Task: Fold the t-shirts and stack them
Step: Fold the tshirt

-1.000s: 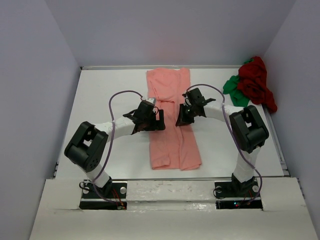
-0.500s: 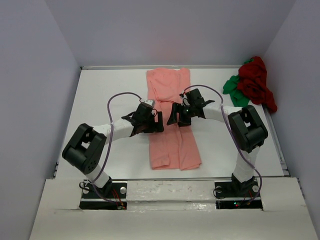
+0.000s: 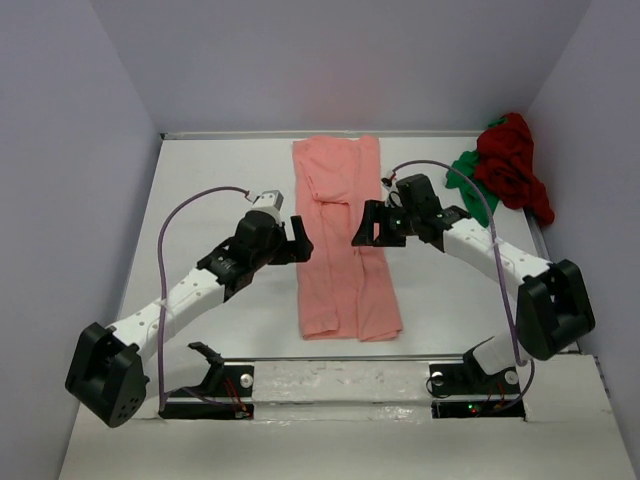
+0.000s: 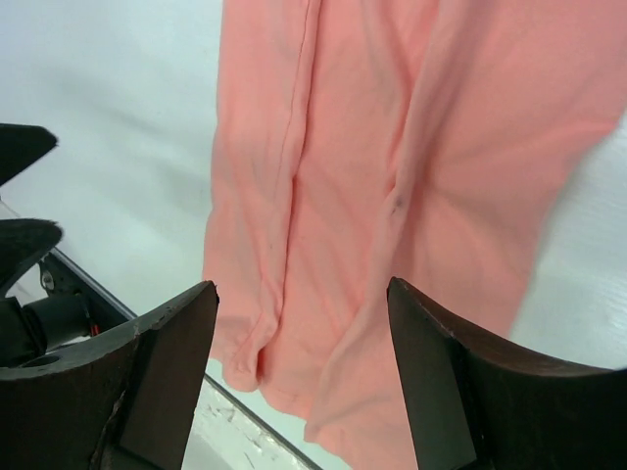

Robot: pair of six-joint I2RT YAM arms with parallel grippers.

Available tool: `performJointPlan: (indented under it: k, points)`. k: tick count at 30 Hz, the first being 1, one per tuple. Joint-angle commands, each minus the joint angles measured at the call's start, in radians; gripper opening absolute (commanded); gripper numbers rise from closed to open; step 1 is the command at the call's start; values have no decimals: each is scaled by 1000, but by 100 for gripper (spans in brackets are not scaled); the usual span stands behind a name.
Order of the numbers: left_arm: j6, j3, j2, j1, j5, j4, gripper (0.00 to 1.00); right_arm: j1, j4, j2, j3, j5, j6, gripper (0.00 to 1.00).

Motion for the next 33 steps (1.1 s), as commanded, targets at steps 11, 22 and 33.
performJointPlan:
  k: [11, 22, 33]
  points:
    - [-225, -345, -253, -14, 157, 6, 99, 9, -40, -318, -368, -11, 90, 77]
    - [-343, -416, -323, -60, 102, -43, 99, -40, 8, -495, -581, -107, 205, 79]
    - [-489, -483, -180, -246, 54, 115, 99, -90, 99, -508, -711, -184, 245, 78]
